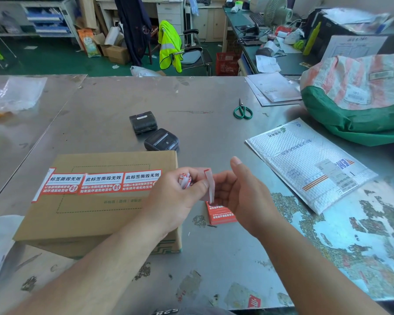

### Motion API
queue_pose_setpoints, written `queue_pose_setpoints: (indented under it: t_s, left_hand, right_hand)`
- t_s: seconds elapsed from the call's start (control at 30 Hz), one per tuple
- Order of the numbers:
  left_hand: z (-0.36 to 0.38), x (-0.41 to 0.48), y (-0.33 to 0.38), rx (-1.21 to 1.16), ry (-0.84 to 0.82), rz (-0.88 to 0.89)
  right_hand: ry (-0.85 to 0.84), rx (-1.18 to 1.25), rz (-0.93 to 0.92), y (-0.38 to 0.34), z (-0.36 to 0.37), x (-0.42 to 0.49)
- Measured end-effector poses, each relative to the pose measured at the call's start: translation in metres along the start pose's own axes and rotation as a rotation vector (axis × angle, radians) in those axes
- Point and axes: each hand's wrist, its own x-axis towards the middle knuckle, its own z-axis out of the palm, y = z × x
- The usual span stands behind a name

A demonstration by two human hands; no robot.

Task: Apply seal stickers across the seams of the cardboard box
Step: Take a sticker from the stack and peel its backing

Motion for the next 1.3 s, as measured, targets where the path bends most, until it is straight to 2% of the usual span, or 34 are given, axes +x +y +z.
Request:
queue_pose_setpoints:
  t_s: [0.2,0.33,0.7,0.9,1.07,1.17,1.3]
  left_hand:
    - [-0.002,0.0,0.0,0.102,-0.068,0.078]
    - [-0.002,-0.001,0.003,0.218,-0.037,0.133]
    - [-0.006,-0.005,0.004,0.2,-0.052,0.124]
    - [-0.006,-0.008,0.006,0.009,-0.125,0.083]
    - [-0.006,-0.008,0.001,-0.394,-0.221,-0.092]
    - [-0.011,-0.004,-0.007,-0.602,-0.21,-0.198]
    - [-0.019,0.001,-0.015,-0.665,-0.162,-0.294]
  right_hand:
    - [-0.04,0.131,0.054,0.002,-0.002,0.0]
    - [-0.071,0.108,0.061,0.003,-0.003,-0.001]
    - [-0.073,0.13,0.045,0.002,-0.002,-0.007]
    - [-0.044,0.142,0.033,0.003,-0.006,-0.008]
    - [-0.022,0.241,0.067,0.004,-0.007,-0.007]
    - [0.054,0.262,0.026,0.0,-0.006,-0.008]
    - [0.138,0.327,0.017,-0.002,-0.008,-0.007]
